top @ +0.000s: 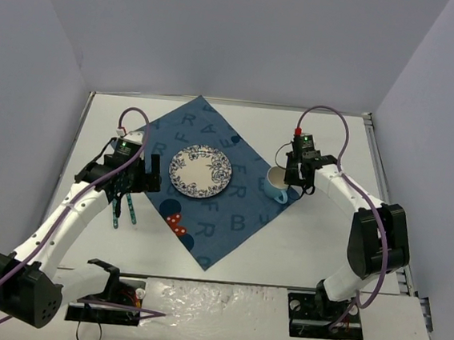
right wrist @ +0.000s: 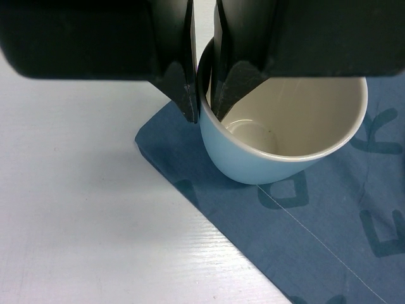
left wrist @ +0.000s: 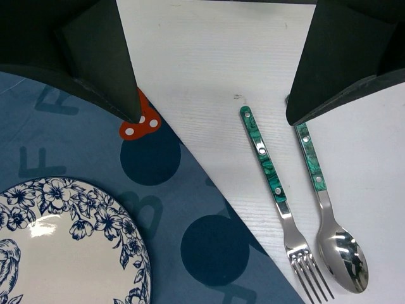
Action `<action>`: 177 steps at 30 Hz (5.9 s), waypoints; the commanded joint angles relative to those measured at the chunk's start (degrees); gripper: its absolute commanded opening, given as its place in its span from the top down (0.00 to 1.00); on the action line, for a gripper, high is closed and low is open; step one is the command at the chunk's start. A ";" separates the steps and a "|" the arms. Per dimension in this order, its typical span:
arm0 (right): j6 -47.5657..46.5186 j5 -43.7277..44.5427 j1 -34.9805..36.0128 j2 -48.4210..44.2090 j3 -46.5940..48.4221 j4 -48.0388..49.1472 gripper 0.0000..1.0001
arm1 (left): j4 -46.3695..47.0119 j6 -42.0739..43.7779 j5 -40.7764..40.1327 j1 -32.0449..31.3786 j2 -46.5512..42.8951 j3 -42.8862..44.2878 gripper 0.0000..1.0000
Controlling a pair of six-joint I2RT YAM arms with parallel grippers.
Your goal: Set the dinner table for one person
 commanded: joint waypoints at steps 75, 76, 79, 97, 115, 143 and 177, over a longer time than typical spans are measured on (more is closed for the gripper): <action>-15.94 -9.45 0.53 -32.33 0.96 -0.16 0.13 | 12.80 38.94 3.86 8.53 31.13 24.20 1.00; -16.20 -9.54 0.53 -32.33 1.06 -0.15 0.13 | 12.74 40.83 4.70 8.49 33.04 25.77 1.00; -16.83 -9.55 0.44 -32.22 1.33 -0.15 0.13 | 10.29 45.11 7.87 8.49 40.28 32.59 1.00; -20.33 -11.58 0.35 -35.23 -1.83 -0.24 0.06 | 4.61 57.51 15.00 8.23 64.69 57.58 1.00; -19.33 -11.19 0.35 -34.73 -1.73 -0.15 0.03 | 7.04 54.10 12.21 8.51 66.18 56.32 0.72; -18.15 -25.91 0.35 -47.74 -8.96 0.20 0.00 | 22.21 -2.12 1.32 24.05 18.41 -7.26 0.10; -17.45 -23.98 0.80 -55.24 -8.40 -0.80 0.00 | 8.80 2.10 -2.38 7.50 6.54 0.81 1.00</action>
